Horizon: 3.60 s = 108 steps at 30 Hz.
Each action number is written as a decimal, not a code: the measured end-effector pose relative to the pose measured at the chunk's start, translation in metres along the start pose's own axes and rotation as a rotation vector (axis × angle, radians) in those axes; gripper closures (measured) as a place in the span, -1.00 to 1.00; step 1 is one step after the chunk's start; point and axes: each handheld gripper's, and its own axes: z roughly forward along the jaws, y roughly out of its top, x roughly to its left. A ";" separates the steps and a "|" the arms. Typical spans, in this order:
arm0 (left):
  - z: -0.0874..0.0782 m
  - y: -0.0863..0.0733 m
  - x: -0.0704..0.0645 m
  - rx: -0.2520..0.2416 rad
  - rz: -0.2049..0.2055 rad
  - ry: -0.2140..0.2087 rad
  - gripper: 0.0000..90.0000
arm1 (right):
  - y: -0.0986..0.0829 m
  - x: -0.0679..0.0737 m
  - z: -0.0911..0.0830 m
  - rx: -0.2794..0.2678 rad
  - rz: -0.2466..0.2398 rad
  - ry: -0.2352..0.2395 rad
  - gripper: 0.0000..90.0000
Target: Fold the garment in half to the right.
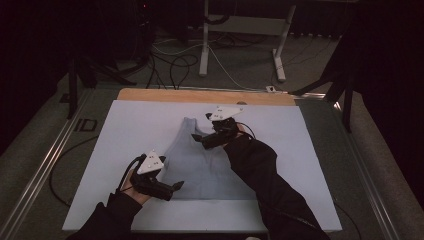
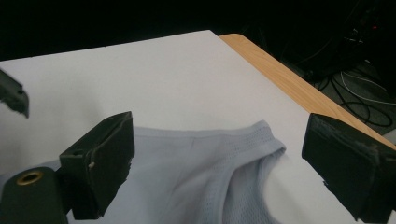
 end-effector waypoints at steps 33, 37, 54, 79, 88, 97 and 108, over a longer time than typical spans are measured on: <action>0.023 -0.031 0.004 0.214 -0.108 0.006 -0.95 | 0.002 -0.017 0.076 0.094 0.019 0.015 -0.79; 0.021 -0.036 0.004 0.250 -0.109 0.016 -0.92 | 0.002 -0.019 0.082 0.111 0.016 0.026 -0.79; 0.027 -0.046 0.000 0.303 -0.105 -0.025 -0.19 | 0.004 -0.030 0.101 0.149 0.029 0.025 -0.78; 0.024 -0.034 -0.007 0.232 -0.060 -0.111 0.92 | 0.000 -0.048 0.134 0.206 0.144 -0.020 -0.77; 0.024 -0.033 -0.010 0.232 -0.053 -0.112 0.92 | -0.004 -0.050 0.151 0.313 0.196 -0.090 -0.41; 0.024 -0.032 -0.010 0.232 -0.053 -0.113 0.92 | -0.008 -0.047 0.164 0.400 0.188 -0.100 -0.19; 0.025 -0.032 -0.010 0.233 -0.047 -0.119 0.92 | -0.013 -0.043 0.169 0.454 0.157 -0.141 0.15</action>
